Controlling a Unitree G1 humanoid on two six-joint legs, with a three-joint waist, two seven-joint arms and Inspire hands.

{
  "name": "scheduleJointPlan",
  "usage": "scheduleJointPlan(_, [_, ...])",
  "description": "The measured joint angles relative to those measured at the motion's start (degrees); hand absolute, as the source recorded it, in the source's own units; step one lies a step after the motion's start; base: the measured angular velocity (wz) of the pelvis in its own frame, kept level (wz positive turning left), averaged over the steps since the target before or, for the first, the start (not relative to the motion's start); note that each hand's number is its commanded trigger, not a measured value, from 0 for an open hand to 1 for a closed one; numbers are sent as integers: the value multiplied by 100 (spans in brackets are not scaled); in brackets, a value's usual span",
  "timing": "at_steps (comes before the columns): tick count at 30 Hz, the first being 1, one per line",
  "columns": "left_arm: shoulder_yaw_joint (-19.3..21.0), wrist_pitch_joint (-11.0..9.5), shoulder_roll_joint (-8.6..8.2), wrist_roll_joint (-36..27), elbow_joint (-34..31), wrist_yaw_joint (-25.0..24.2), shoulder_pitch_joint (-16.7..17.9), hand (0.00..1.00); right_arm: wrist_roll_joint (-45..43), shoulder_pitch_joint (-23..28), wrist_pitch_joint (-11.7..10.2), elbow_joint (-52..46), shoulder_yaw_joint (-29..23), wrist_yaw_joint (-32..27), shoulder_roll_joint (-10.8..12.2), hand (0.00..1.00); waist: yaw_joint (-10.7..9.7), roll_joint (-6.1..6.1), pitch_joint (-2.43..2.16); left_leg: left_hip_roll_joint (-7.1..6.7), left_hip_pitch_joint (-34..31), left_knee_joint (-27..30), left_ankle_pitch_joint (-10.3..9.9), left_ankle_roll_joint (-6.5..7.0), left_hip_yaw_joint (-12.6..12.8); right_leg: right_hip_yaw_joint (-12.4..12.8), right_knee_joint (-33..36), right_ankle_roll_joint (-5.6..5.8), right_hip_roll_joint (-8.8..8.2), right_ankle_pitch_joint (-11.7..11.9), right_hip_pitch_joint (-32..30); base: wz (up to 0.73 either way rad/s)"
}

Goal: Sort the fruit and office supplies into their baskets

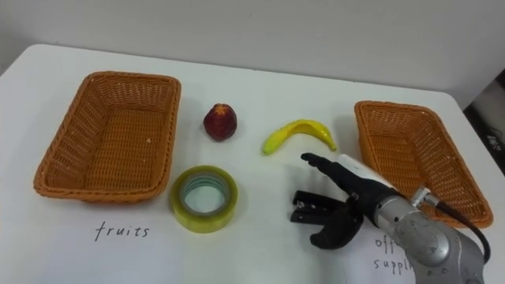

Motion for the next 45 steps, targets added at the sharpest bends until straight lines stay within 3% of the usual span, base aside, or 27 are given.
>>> scheduleJointPlan(16, [-14, 100, -25, 60, -225, 244, 66, 0, -950, 2, 134, 114, 290, 39, 12, 0, 44, 60, -11, 2, -26, 2, -1, 0, -10, -10, 4, -1, 4, 1, -21, 0])
scheduleJointPlan(27, [-144, 211, -50, 105, -225, 367, 102, 0, -972, -1, 328, 113, 290, 66, 14, 0, 44, 70, -17, 2, -32, -2, -1, 0, -75, -76, 5, -4, 2, 4, -5, 3])
scheduleJointPlan(45, [-234, 253, -47, 101, -233, 376, 83, 0, -948, -3, 376, 115, 299, 66, 14, 0, 102, 74, -17, 6, -66, 7, -1, -1, -102, -106, 4, -9, 1, 7, -11, 0])
